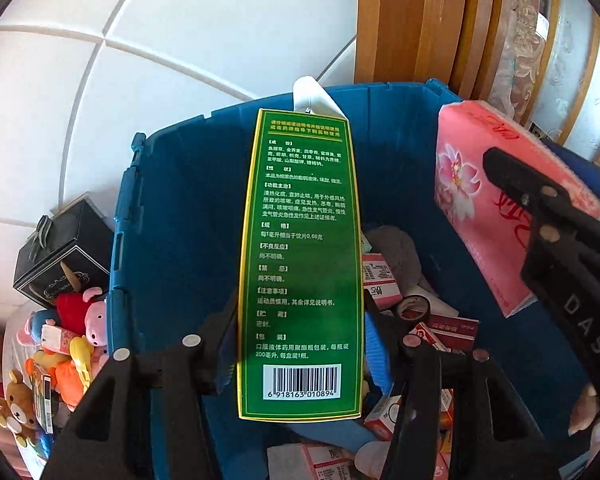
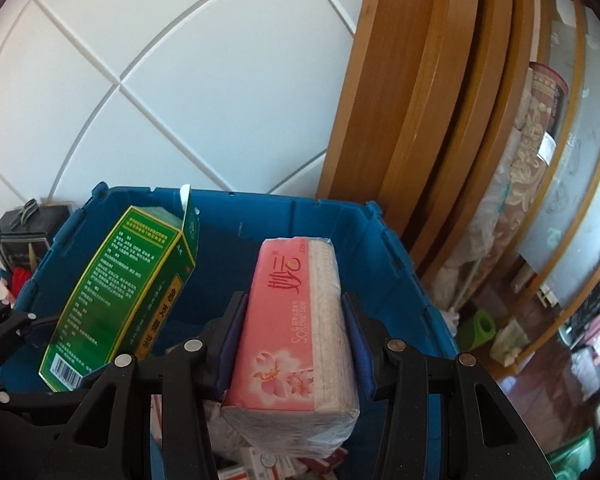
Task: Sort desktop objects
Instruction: 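Open both grippers to drop the green box and tissue pack into the crate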
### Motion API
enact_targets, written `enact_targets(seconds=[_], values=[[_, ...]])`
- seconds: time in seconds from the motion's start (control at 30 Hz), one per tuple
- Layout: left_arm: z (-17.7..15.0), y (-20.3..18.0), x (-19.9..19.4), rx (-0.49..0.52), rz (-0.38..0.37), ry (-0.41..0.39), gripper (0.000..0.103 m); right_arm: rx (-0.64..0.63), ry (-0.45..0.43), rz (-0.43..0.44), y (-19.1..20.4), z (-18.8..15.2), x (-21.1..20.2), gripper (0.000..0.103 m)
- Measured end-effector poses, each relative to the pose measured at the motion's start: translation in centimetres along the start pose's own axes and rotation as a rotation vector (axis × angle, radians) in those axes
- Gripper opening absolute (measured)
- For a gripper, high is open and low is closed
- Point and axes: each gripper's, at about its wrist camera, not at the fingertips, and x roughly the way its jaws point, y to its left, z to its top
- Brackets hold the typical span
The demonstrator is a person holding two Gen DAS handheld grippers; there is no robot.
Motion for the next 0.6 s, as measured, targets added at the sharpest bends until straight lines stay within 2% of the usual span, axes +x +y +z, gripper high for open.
enact_targets(seconds=[0.13,0.27,0.43,0.47,0.5,0.53,0.57,0.6], values=[[0.1,-0.3,0.4,-0.004,0.022,0.006,0.055,0.01,-0.003,-0.015,-0.7,0.0,0.7,0.047],[0.2,-0.4,0.3,-0.001,0.039,-0.004,0.061,0.018,0.019,-0.019,-1.2,-0.1,1.5,0.047],[0.2,0.4,0.3,-0.019,0.028,0.004,0.061,0.016,0.014,-0.028,-1.3,-0.1,1.5,0.048],[0.2,0.5,0.3,-0.02,0.025,0.006,0.061,0.014,0.012,-0.028,-1.3,-0.2,1.5,0.053],[0.2,0.5,0.2,-0.019,0.026,0.005,0.061,0.011,0.01,-0.035,-1.3,-0.2,1.5,0.067],[0.2,0.6,0.2,-0.015,0.028,0.002,0.061,0.005,0.004,-0.045,-1.2,-0.2,1.5,0.077],[0.2,0.6,0.2,-0.012,0.031,0.0,0.061,0.0,-0.005,-0.055,-1.2,-0.2,1.4,0.095],[0.2,0.6,0.1,-0.011,0.034,-0.001,0.061,-0.002,-0.016,-0.062,-1.1,-0.2,1.2,0.103]])
